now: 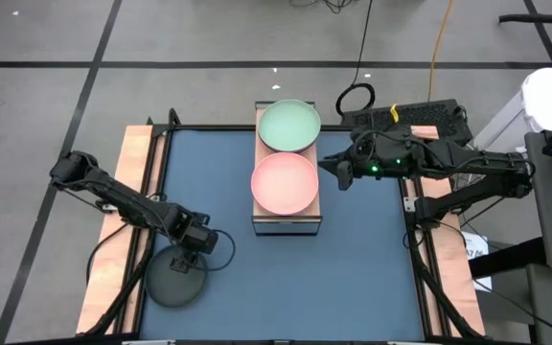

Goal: Place and stack plates onto a shelf
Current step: Stack the black plate on top of the orange plate on the shelf

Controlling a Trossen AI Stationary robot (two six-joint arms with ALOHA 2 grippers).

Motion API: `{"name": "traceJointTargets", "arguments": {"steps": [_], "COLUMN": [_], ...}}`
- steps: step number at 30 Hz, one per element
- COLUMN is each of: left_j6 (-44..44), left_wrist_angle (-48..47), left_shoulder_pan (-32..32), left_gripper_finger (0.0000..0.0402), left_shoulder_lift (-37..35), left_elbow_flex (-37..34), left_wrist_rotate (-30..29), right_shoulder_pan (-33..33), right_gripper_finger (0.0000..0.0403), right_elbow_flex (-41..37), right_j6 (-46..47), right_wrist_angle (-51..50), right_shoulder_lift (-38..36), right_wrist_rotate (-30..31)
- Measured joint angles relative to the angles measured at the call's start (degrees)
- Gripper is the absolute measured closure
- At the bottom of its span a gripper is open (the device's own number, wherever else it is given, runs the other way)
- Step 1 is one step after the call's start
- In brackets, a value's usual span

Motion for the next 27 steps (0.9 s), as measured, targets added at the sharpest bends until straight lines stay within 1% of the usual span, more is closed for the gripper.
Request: {"name": "traceJointTargets", "arguments": {"steps": [3,6,9,15,19,22,23,27], "left_j6": [-0.66,-1.4,-1.8,-0.85,-0.16,0.05,0.12,0.06], "left_wrist_angle": [1.63,2.61,2.62,3.67,4.09,3.91,4.18,4.3], "left_shoulder_pan": [-1.76,-2.51,-2.59,-2.63,-2.59,-2.62,-2.61,-2.54], "left_gripper_finger": [0.0154,0.0171,0.0199,0.0263,0.0325,0.0374,0.0385,0.0389], "left_shoulder_lift": [1.08,3.86,6.41,9.27,9.19,8.43,8.15,6.2], "left_elbow_flex": [0.0,0.0,0.0,0.0,0.09,0.22,0.17,0.07], "left_wrist_rotate": [-1.52,-1.98,-2.09,-2.0,-1.64,-0.31,0.01,0.18], "right_shoulder_pan": [1.69,3.12,4.27,4.79,4.78,4.78,4.78,4.94], "right_gripper_finger": [0.0276,0.0276,0.0276,0.0276,0.0276,0.0276,0.0276,0.0276], "right_elbow_flex": [0.0,0.0,0.0,0.0,0.0,0.0,0.0,0.0], "right_j6": [0.06,0.19,-0.05,0.17,1.01,1.42,1.73,2.53], "right_wrist_angle": [0.76,2.26,3.68,4.19,4.21,4.23,4.23,4.19], "right_shoulder_lift": [0.02,0.02,0.0,0.0,0.02,0.01,0.0,0.02], "right_wrist_rotate": [1.44,3.12,4.58,4.64,4.7,4.61,4.57,4.35]}}
